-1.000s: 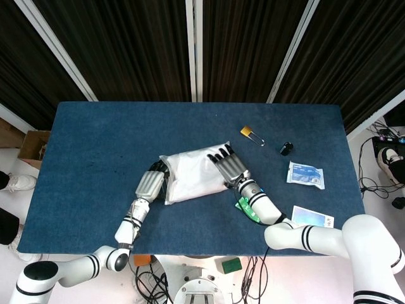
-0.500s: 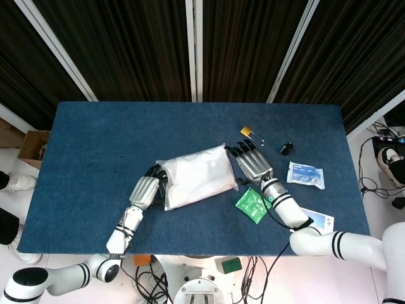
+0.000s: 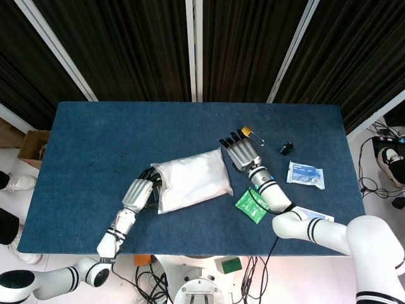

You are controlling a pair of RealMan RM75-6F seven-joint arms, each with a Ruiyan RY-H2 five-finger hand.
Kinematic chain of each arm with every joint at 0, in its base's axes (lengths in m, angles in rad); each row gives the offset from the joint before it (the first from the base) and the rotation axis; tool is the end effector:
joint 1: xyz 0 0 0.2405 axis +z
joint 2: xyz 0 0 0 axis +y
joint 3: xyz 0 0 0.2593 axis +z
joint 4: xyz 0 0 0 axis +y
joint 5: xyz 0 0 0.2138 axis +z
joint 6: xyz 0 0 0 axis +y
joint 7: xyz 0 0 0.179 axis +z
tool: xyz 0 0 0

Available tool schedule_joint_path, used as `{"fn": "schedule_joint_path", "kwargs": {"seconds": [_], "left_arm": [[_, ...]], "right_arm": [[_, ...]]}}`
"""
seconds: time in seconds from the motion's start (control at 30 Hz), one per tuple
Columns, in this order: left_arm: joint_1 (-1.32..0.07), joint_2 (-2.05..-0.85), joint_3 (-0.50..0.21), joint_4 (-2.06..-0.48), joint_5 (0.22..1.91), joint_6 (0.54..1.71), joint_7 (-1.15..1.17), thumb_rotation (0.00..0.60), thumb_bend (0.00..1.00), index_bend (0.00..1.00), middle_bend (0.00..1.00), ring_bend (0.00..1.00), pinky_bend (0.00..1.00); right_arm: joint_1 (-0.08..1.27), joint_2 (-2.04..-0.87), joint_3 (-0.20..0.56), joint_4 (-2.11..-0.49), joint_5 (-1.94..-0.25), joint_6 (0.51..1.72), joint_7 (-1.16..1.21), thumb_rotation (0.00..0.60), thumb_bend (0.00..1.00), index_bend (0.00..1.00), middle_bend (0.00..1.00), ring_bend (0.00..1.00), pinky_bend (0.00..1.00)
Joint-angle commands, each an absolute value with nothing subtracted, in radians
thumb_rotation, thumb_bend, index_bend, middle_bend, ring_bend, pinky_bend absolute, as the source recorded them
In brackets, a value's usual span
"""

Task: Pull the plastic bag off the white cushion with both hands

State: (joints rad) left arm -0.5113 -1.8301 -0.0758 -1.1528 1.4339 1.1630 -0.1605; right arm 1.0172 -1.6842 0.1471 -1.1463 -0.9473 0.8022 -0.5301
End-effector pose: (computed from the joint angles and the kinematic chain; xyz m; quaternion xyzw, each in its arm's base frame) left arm -0.1913 0.3153 -0.0910 -0.6471 -0.4832 -0.4751 0.3494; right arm -0.1061 -0.4455 -0.0696 0.8100 -0.2559 0.2782 0.4483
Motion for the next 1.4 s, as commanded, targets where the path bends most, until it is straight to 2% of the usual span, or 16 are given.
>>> {"fn": "schedule_joint_path", "kwargs": {"seconds": [0.03, 0.2, 0.33, 0.47, 0.7, 0.8, 1.13, 1.4], "left_arm": [[-0.51, -1.823, -0.077, -1.161, 1.432, 1.159, -0.158, 0.6, 0.53, 0.67, 0.26, 0.03, 0.12], [-0.505, -1.813, -0.077, -1.167, 1.425, 1.152, -0.152, 0.6, 0.53, 0.67, 0.25, 0.03, 0.12], [-0.498, -1.807, -0.079, -1.167, 1.415, 1.148, -0.158, 0.6, 0.53, 0.67, 0.25, 0.03, 0.12], [-0.494, -1.795, -0.077, -1.165, 1.418, 1.148, -0.165, 0.6, 0.53, 0.67, 0.25, 0.03, 0.12], [-0.476, -1.773, -0.053, -1.162, 1.441, 1.161, -0.189, 0.6, 0.53, 0.67, 0.25, 0.03, 0.12], [-0.474, -1.77, -0.048, -1.161, 1.448, 1.162, -0.195, 0.6, 0.53, 0.67, 0.25, 0.03, 0.12], [-0.477, -1.772, -0.053, -1.167, 1.452, 1.156, -0.193, 0.6, 0.53, 0.67, 0.24, 0.03, 0.12], [-0.476, -1.772, -0.052, -1.17, 1.455, 1.153, -0.195, 0.6, 0.53, 0.67, 0.24, 0.03, 0.12]], "right_arm": [[1.074, -1.795, 0.158, -1.007, -0.98, 0.763, -0.551, 0.6, 0.31, 0.19, 0.25, 0.09, 0.13], [1.105, -1.893, 0.167, -0.861, -0.995, 0.703, -0.525, 0.6, 0.31, 0.23, 0.25, 0.09, 0.13], [1.106, -1.914, 0.16, -0.82, -1.022, 0.675, -0.496, 0.6, 0.31, 0.29, 0.26, 0.09, 0.13], [1.085, -1.884, 0.146, -0.85, -1.053, 0.669, -0.471, 0.6, 0.31, 0.32, 0.26, 0.09, 0.13], [1.012, -1.752, 0.114, -1.006, -1.132, 0.723, -0.399, 0.6, 0.31, 0.34, 0.28, 0.1, 0.13], [1.003, -1.741, 0.115, -1.004, -1.132, 0.719, -0.394, 0.6, 0.31, 0.36, 0.29, 0.11, 0.13], [1.027, -1.852, 0.15, -0.852, -1.153, 0.712, -0.354, 0.6, 0.31, 0.41, 0.31, 0.12, 0.14], [1.047, -1.909, 0.175, -0.772, -1.196, 0.727, -0.301, 0.6, 0.31, 0.4, 0.31, 0.13, 0.14]]}}
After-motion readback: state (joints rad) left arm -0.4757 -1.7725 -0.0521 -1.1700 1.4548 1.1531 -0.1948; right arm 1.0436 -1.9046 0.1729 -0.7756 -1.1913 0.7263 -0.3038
